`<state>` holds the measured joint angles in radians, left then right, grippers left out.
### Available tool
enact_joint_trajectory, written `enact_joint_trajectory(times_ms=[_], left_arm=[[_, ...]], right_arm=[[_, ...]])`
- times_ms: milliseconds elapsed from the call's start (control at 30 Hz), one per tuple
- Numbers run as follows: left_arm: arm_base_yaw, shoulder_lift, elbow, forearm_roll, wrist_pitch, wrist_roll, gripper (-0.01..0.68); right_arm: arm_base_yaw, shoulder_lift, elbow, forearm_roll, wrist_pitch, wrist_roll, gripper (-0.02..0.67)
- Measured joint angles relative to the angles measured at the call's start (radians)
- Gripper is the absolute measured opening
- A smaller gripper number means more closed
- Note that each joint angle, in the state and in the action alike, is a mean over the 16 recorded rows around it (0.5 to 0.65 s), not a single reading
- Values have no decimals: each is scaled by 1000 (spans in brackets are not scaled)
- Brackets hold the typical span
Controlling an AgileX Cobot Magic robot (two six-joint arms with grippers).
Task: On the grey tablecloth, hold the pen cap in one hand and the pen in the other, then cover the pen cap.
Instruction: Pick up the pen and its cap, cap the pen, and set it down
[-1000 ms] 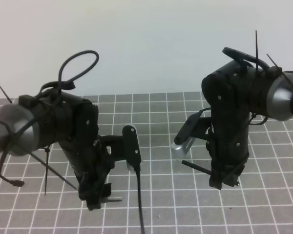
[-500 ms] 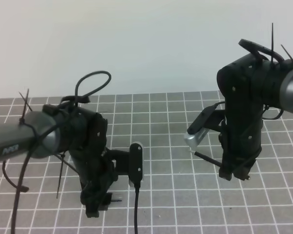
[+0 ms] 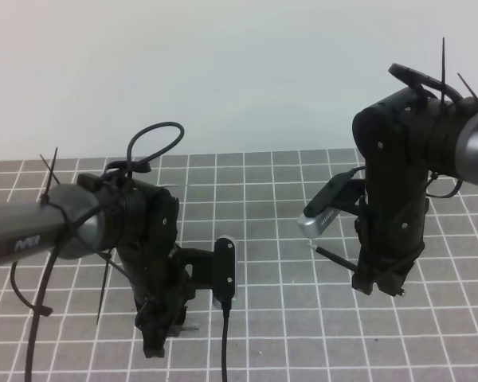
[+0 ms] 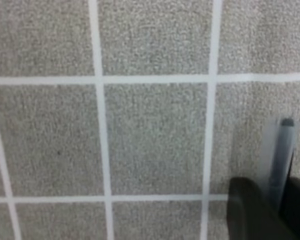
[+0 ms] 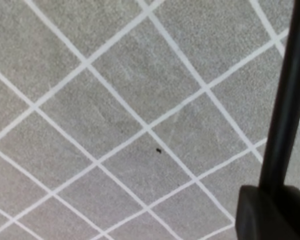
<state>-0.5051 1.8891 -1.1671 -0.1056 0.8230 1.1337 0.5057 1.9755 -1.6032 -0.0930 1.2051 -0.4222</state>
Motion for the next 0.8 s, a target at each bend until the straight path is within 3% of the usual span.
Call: enact_joint_trajectory(times_ms=[233,800], left_arm=[[0,-40,-19,11,43,1,84],[-12,-420,-16,41,50,20,80]], right_arm=[[0,-31,-1,-6,0,10,64],[0,-253,79,248,0,-22,64]])
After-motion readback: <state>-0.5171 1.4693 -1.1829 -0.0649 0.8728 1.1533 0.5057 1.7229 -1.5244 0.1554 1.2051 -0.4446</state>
